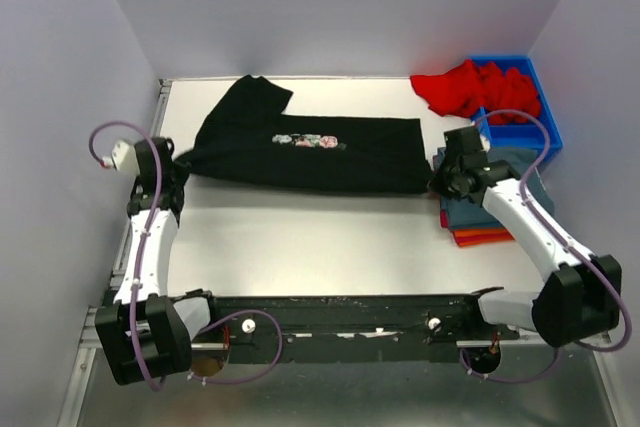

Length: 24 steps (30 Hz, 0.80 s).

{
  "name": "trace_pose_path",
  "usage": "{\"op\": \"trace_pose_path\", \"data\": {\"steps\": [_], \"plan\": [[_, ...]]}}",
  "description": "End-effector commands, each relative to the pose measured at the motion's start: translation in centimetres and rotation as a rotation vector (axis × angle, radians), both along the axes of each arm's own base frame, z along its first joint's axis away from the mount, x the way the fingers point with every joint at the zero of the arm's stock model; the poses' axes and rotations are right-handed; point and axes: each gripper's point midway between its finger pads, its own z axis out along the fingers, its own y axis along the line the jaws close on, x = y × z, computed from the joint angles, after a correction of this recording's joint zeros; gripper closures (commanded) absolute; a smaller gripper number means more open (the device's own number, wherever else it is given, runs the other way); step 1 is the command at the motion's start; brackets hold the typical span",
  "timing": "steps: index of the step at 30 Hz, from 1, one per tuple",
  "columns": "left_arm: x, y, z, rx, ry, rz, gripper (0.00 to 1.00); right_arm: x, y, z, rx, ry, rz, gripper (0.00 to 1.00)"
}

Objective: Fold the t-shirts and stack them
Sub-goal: Fold the flattened tshirt in 1/3 of the way

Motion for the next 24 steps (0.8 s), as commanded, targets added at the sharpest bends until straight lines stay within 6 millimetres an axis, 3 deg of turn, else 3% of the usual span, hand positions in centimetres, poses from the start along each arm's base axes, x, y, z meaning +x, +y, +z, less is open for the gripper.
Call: {"op": "trace_pose_path", "data": {"steps": [1,4,8,15,24], "plan": [[-7.5,0.7,-12.2,-0.06,0.315,0.068,1.0,-4.4,0.5,-7.5,0.014,0.26,0.042,0.99],[-11.1,0.4,-16.4,-0.087,0.39,0.097,1.0,-6.5,1.1,-10.1,0.057,0.322,0.066,0.99],[-12.8,-0.5,-18.4,-0.127,0.406,0.097,1.0,-7.7,1.1,-11.8,0.071,0.346,0.072,0.99],[-13.0,-0.5,-18.4,-0.131,0.415,0.102,1.0,-8.0,0.9,-12.3,0.052,0.357,0.099,0.99],[-14.6,2.1,-17.1,-0.077,0.463,0.204,1.0,-9.0,0.7,-12.6,0.052,0.369,0.093,0.99]]}}
